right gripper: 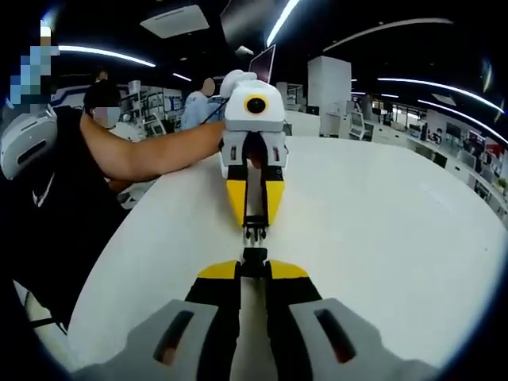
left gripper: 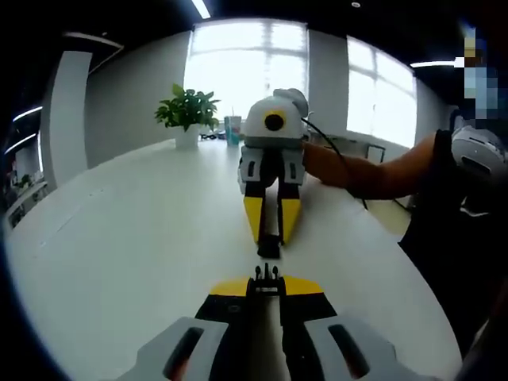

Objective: Snap the two parts of the plastic buckle together until the buckle closes and remains connected.

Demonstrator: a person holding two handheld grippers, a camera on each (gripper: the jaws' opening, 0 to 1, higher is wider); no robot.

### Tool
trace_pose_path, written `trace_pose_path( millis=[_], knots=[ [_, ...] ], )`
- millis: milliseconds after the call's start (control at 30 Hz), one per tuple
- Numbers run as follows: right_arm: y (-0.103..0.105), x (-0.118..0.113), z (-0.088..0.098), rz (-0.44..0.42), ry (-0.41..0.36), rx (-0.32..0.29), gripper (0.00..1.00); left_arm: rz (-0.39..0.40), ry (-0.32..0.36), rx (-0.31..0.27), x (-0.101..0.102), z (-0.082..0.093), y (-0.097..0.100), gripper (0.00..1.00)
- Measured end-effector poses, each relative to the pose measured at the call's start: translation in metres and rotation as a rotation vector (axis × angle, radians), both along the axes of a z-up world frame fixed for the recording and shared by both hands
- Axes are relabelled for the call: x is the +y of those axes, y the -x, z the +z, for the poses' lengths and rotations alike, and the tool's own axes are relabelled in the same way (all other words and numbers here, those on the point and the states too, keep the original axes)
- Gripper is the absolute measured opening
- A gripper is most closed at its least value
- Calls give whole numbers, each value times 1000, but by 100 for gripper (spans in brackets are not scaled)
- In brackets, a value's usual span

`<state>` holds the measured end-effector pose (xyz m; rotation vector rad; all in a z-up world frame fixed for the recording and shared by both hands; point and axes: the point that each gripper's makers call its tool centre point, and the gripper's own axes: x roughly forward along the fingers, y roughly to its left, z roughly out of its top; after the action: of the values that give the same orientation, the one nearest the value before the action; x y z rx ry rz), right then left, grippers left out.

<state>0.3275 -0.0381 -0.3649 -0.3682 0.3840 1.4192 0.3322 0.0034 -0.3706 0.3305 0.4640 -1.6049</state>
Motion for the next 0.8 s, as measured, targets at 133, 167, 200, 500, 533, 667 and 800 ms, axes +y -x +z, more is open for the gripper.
trace_pose_path(
  millis=[133, 167, 200, 500, 533, 667, 800],
  knots=[
    [1, 0, 0, -2, -5, 6, 10, 0, -2, 5, 1, 0, -1, 10],
    [1, 0, 0, -1, -8, 8, 10, -1, 0, 7, 1, 0, -1, 10],
    [1, 0, 1, -2, -11, 8, 10, -1, 1, 7, 1, 0, -1, 10],
    [2, 1, 0, -3, -16, 7, 10, 1, -1, 11, -2, -2, -2, 10],
    [3, 2, 0, -2, -17, 9, 10, 0, -1, 12, -2, -2, -2, 10],
    [2, 2, -1, 0, -15, 9, 10, -3, -5, 13, -3, -4, 0, 10],
    [3, 5, -4, 4, -9, 11, 10, -6, -9, 17, -4, -5, -1, 10]
  ],
)
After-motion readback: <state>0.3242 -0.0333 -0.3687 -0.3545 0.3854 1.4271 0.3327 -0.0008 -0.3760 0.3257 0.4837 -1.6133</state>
